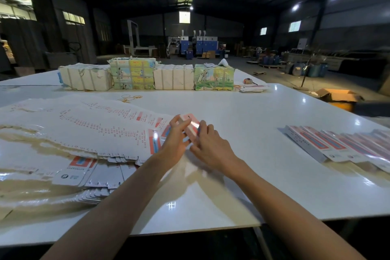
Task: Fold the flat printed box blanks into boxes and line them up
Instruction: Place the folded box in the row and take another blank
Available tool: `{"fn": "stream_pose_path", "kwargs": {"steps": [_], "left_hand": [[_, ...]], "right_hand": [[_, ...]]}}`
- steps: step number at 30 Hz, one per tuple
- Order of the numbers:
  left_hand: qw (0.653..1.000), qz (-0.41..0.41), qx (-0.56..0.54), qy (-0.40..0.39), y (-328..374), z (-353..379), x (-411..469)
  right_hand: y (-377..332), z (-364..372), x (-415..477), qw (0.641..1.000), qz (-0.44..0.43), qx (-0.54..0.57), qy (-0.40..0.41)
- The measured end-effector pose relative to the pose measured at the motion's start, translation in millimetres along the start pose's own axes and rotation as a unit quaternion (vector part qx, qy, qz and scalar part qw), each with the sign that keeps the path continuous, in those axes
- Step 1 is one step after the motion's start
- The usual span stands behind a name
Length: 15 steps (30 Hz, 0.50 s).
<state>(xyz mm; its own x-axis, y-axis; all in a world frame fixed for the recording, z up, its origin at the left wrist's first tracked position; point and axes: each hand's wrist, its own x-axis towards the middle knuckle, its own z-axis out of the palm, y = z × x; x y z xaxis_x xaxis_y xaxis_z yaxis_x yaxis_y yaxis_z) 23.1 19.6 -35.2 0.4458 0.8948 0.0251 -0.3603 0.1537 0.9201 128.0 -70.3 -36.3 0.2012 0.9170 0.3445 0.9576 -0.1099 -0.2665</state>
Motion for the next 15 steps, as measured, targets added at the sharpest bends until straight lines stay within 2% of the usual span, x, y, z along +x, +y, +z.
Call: {"fn": "stream_pose_path", "kwargs": {"steps": [1, 2, 3, 5, 6, 7, 8, 9, 11, 15], "left_hand": [[0.992, 0.030, 0.127, -0.003, 2, -1, -1], [0.959, 0.074, 0.274, 0.007, 2, -4, 1], [0.896, 0.128, 0.425, 0.028, 2, -11, 3], [0.710, 0.209, 0.667, 0.087, 4, -28, 1], [0.623, 0.209, 0.745, 0.119, 5, -37, 0], [0.555, 0.179, 0.799, 0.148, 6, -44, -1], [0.514, 0.132, 0.832, 0.164, 8, -49, -3], [0.496, 0.086, 0.848, 0.169, 11, -52, -5], [0.486, 0.035, 0.858, 0.163, 15, -56, -4], [0.501, 0.022, 0.850, 0.161, 17, -57, -1]], "right_hand": [[5, -1, -1, 1.000, 0.017, 0.018, 0.012], [14, -4, -1, 0.999, 0.037, 0.028, 0.022], [26, -8, 0, 0.998, 0.057, 0.023, 0.032], [60, -20, -2, 0.994, 0.087, -0.024, 0.055], [80, -27, -4, 0.992, 0.101, -0.054, 0.061], [100, -35, -7, 0.988, 0.116, -0.075, 0.063], [119, -42, -10, 0.985, 0.132, -0.092, 0.065], [137, -48, -15, 0.980, 0.151, -0.110, 0.067], [170, -57, -24, 0.967, 0.182, -0.158, 0.077], [213, -69, -39, 0.927, 0.216, -0.302, 0.051]]}}
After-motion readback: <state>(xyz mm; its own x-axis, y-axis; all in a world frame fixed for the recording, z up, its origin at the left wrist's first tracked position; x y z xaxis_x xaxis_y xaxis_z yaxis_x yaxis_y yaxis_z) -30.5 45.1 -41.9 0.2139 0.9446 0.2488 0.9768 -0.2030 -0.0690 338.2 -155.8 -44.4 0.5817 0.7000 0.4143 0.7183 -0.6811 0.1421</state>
